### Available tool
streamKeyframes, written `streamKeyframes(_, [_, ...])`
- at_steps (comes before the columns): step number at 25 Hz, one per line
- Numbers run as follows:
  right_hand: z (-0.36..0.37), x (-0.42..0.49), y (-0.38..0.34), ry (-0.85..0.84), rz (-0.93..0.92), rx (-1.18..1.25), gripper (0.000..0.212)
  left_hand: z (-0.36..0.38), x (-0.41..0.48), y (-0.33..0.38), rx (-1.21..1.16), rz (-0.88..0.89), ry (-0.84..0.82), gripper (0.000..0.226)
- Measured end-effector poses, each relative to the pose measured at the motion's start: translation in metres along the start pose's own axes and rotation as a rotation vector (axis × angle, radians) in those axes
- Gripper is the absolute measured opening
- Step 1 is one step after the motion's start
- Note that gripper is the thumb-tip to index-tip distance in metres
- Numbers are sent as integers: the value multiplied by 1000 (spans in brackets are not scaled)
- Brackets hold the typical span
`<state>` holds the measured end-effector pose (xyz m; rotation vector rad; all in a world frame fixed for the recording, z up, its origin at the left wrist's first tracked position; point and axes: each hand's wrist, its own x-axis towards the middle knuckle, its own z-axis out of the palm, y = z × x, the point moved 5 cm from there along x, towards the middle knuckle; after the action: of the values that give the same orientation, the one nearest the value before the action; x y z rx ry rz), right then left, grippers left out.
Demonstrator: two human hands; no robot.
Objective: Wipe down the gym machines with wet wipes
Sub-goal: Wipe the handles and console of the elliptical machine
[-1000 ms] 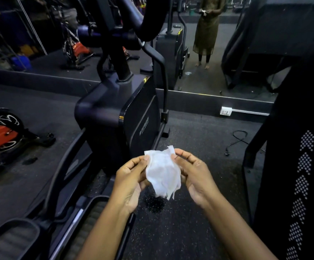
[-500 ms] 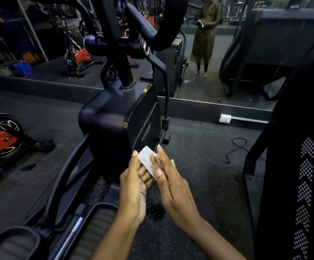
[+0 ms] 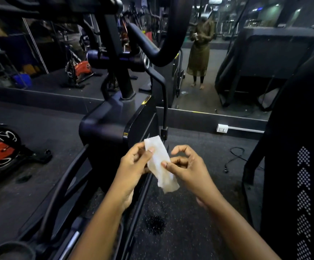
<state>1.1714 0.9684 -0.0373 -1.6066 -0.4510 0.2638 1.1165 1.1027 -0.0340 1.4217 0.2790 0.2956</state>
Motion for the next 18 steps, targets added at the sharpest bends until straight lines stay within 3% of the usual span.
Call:
streamKeyframes(3, [-7, 5, -11, 146, -113, 51, 18, 6, -2, 7, 228, 150, -28, 64])
streamKeyframes(5, [-7, 5, -17, 124, -128, 25, 21, 13, -6, 13, 297, 292, -32, 58])
streamKeyframes(8, [-7, 4, -21, -31, -115, -21, 38, 16, -2, 15, 176, 300, 11, 46])
streamKeyframes(10, [-12, 1, -29, -42, -179, -131, 44, 17, -1, 20, 177, 326, 28, 40])
streamKeyframes(14, [-34, -7, -48, 134, -278, -326, 20, 22, -7, 42, 516, 589, 117, 32])
streamKeyframes(16, [-42, -10, -54, 141, -273, -238, 13, 28, -9, 50, 520, 622, 162, 22])
streamKeyframes(18, [-45, -10, -58, 58, -223, -4, 11, 38, -9, 57, 363, 552, 141, 16])
